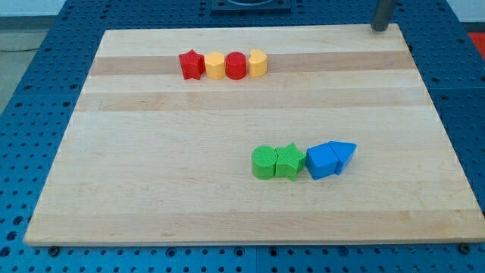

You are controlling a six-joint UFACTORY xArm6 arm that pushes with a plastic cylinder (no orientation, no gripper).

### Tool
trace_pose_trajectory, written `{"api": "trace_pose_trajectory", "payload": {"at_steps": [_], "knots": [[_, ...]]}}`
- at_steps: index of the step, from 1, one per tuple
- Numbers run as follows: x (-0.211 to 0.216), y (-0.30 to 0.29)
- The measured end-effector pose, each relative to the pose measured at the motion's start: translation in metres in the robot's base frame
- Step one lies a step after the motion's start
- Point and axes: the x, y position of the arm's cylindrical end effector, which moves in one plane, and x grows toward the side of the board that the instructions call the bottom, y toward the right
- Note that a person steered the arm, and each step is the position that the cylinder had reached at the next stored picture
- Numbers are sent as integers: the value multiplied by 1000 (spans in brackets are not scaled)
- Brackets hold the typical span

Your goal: Slightly move yellow hexagon towards top right of the red star

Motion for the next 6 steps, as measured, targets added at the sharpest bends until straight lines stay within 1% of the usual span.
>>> {"api": "trace_pose_trajectory", "payload": {"at_steps": [1, 2, 3, 4, 5, 6], "knots": [[44, -9], [118, -48], [172, -96], [199, -155], [193, -223], [183, -274]]}}
